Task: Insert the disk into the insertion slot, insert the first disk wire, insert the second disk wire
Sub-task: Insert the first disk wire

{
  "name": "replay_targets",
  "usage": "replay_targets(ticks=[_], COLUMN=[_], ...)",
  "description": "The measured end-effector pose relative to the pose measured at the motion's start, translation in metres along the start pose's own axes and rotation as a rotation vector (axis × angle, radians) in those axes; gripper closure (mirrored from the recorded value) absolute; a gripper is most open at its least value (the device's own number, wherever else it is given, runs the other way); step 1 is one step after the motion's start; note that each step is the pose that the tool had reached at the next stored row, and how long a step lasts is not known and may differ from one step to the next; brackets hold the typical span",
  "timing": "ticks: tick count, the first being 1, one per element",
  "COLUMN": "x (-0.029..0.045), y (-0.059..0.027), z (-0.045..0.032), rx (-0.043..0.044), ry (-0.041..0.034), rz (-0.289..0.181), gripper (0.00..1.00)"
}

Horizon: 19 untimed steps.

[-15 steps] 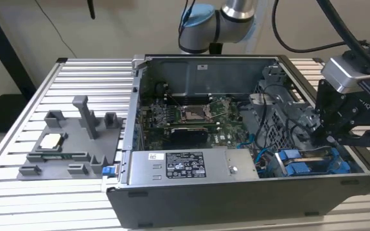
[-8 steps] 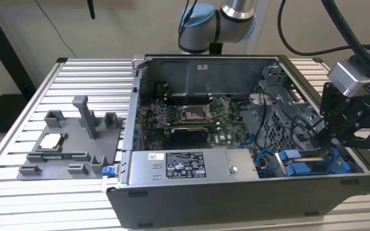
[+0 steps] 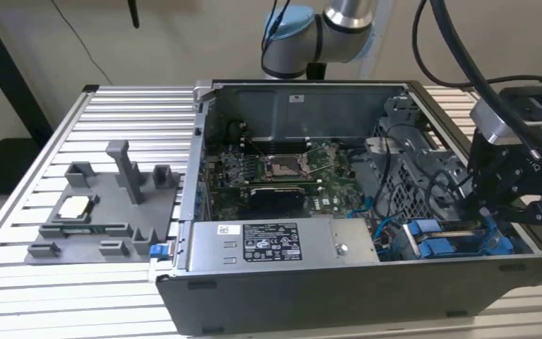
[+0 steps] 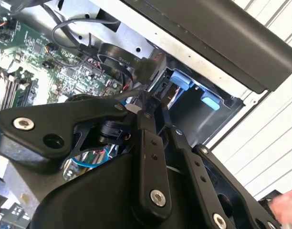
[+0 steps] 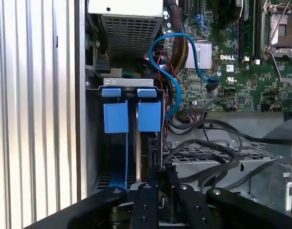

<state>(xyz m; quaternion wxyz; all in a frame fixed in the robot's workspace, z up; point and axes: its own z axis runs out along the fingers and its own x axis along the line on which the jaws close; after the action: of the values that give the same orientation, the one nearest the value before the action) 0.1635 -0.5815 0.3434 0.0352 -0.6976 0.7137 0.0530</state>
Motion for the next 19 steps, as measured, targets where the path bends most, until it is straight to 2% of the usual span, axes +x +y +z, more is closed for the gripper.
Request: replay_targets(ticks=[15,19], x=[0.0024,0.0028], y=[-0.0050,-0.0052], z=[0.0052,0.0058], rx=[0.0004,-0.0031], ry=[-0.0012,-0.0010], rz=[0.051,0.060], gripper=[0.80,0.80])
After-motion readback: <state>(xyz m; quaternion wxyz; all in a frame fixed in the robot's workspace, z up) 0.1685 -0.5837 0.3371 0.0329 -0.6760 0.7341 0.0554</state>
